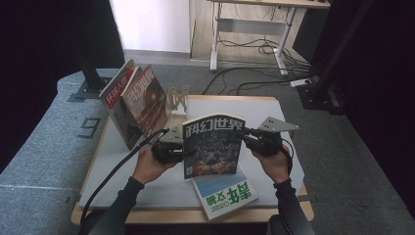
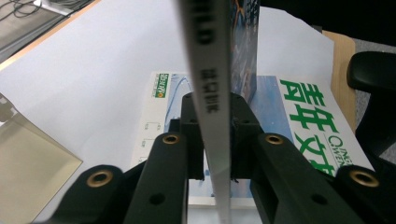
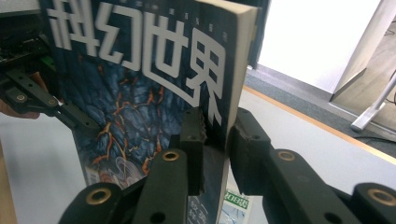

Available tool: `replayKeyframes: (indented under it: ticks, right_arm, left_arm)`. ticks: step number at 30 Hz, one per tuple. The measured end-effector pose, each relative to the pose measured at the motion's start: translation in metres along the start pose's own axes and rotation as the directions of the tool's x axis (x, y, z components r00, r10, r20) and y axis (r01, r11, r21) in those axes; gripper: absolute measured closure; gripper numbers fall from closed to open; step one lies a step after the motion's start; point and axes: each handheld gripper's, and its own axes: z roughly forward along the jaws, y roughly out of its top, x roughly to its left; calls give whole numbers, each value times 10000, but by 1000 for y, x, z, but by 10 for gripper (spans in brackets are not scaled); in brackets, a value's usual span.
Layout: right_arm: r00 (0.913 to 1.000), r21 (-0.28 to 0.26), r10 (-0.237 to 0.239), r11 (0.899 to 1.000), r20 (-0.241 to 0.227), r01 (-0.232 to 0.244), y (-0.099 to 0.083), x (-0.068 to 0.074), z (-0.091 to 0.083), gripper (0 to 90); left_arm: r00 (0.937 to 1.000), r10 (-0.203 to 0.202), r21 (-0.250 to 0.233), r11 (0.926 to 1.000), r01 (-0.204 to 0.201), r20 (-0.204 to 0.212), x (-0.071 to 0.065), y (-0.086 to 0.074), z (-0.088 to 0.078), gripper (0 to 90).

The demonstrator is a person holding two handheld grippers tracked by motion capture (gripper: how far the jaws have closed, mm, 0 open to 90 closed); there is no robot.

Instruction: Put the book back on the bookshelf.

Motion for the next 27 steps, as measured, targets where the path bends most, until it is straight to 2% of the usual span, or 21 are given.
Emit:
replayKeyframes:
  ticks: [7,13,17,22,27]
  right_arm:
    - [10000,47,-2,10000,54,1,-1,-3,-4,687]
    - [9998,135,-76,9999,160,73,0,-3,-4,625]
    - [9998,213,-76,9997,175,72,-2,-4,-5,538]
    - [9999,271,140,9995,100,-142,-7,-7,-4,464]
    - [9996,625,271,9977,-36,-268,-15,-8,3,418]
  left_arm:
    - [10000,-70,-110,9999,70,-22,-2,0,1,822]
    - [9999,39,-9,10000,-39,139,-4,-1,-1,823]
    - [9997,121,121,9999,-123,196,-5,-1,-3,823]
    - [9996,150,160,9998,-154,251,-5,-3,-5,823]
    - [9998,119,148,9998,-121,149,-7,-4,-6,824]
